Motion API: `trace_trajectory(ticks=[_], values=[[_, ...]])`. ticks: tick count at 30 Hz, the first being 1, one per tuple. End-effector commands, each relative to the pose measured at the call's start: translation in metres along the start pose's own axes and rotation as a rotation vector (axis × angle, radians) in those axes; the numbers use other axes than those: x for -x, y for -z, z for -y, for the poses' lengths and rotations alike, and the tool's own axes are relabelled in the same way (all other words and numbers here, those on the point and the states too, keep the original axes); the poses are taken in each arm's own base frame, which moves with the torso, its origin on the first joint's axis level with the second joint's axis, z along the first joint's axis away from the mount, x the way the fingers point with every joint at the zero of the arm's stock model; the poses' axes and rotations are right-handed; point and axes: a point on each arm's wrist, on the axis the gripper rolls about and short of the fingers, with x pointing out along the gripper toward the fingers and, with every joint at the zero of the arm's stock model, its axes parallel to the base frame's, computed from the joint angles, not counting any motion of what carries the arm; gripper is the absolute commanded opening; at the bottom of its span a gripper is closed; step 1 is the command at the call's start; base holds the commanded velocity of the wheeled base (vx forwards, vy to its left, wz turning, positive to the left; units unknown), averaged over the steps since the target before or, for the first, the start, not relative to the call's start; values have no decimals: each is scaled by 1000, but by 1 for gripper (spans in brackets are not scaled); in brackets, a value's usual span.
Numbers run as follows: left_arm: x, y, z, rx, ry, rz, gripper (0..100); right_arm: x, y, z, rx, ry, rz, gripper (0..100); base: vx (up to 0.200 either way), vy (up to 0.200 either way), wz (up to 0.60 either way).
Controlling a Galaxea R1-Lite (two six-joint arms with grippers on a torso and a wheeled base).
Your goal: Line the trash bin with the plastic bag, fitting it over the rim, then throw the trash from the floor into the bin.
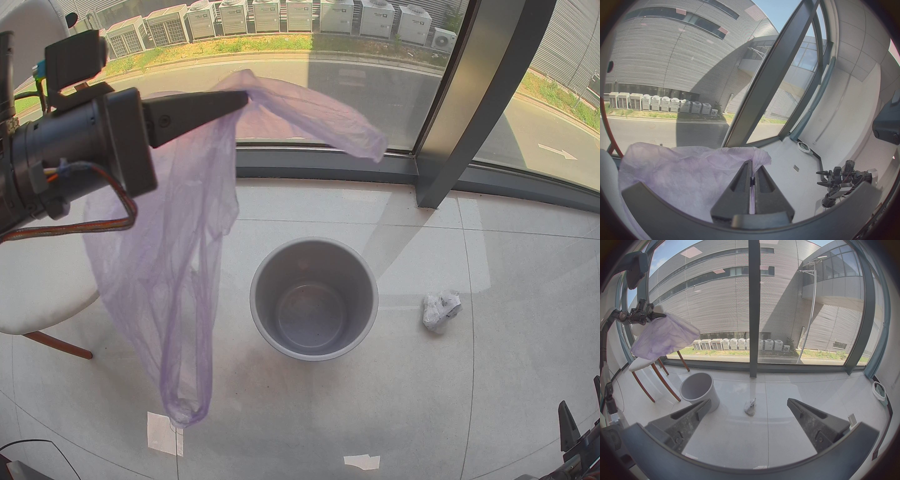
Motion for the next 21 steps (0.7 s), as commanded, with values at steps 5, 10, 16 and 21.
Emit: trace_trajectory(ticks=[5, 10, 16, 21], values=[[-33, 22, 6, 27, 75, -80, 0, 0, 5, 0, -3, 0, 1, 100, 0, 0, 0], [-41, 32, 4, 37, 74, -114, 0, 0, 5, 0, -7, 2, 1, 100, 0, 0, 0], [-41, 36, 3, 39, 66, -129, 0, 0, 4, 0, -7, 2, 2, 100, 0, 0, 0], [-40, 36, 0, 38, 57, -129, 0, 0, 5, 0, -7, 2, 1, 100, 0, 0, 0]])
